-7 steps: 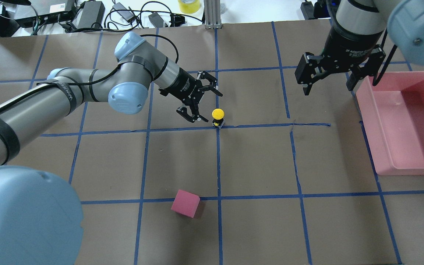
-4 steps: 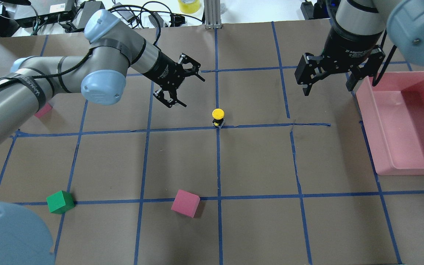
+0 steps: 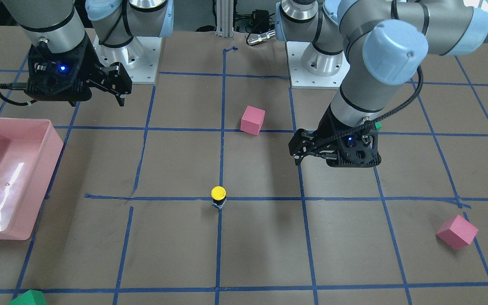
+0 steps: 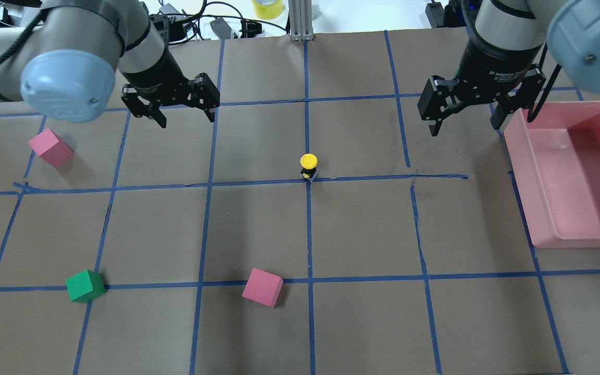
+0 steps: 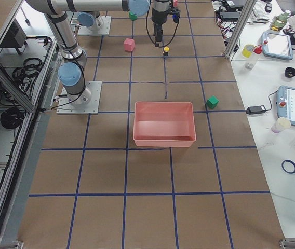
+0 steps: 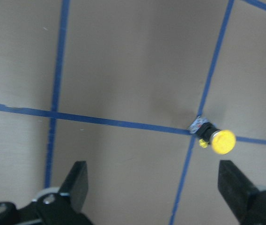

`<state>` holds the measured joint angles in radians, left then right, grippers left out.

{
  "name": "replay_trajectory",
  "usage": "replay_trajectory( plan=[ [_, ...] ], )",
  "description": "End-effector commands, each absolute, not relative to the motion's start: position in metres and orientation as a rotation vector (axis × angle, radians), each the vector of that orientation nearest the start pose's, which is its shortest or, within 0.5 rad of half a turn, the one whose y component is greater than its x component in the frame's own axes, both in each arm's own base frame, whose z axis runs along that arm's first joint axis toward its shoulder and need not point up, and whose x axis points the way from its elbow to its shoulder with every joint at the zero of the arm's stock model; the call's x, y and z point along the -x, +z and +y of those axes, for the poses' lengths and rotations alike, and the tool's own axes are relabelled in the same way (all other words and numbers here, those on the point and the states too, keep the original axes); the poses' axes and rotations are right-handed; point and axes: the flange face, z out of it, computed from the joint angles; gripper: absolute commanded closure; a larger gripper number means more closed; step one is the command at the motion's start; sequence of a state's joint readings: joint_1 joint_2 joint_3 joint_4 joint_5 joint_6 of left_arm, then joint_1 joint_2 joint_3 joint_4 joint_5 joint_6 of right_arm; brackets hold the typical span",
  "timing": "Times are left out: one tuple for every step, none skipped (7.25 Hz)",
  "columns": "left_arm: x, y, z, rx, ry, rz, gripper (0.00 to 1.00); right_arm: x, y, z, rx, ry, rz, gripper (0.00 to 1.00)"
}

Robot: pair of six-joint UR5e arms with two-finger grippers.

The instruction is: Align button upright

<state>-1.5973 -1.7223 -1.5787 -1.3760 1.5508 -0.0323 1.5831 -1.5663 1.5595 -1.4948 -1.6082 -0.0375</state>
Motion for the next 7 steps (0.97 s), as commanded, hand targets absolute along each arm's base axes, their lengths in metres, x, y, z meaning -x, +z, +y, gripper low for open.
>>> replay_trajectory(
  plan=[
    [0.145, 0.492, -0.52, -0.08, -0.046, 3.094, 0.0, -0.136, 0.484, -0.485, 0.082, 0.11, 3.171, 0.0],
    [0.148, 0.51, -0.511, -0.088, -0.095, 3.095, 0.0, -0.136, 0.484, -0.485, 0.082, 0.11, 3.17, 0.0],
    [0.147, 0.523, -0.501, -0.094, -0.145, 3.093, 0.0, -0.136, 0.484, -0.485, 0.082, 0.108, 3.17, 0.0],
    [0.148, 0.527, -0.501, -0.138, -0.199, 3.093, 0.0, -0.136, 0.485, -0.485, 0.082, 0.105, 3.172, 0.0],
    [0.15, 0.527, -0.504, -0.185, -0.25, 3.09, 0.0, -0.134, 0.484, -0.486, 0.078, 0.108, 3.184, 0.0],
    [0.15, 0.522, -0.5, -0.186, -0.249, 3.092, 0.0, -0.135, 0.485, -0.486, 0.078, 0.104, 3.184, 0.0],
    [0.152, 0.52, -0.498, -0.19, -0.273, 3.112, 0.0, -0.133, 0.485, -0.486, 0.069, 0.106, 3.189, 0.0]
  ],
)
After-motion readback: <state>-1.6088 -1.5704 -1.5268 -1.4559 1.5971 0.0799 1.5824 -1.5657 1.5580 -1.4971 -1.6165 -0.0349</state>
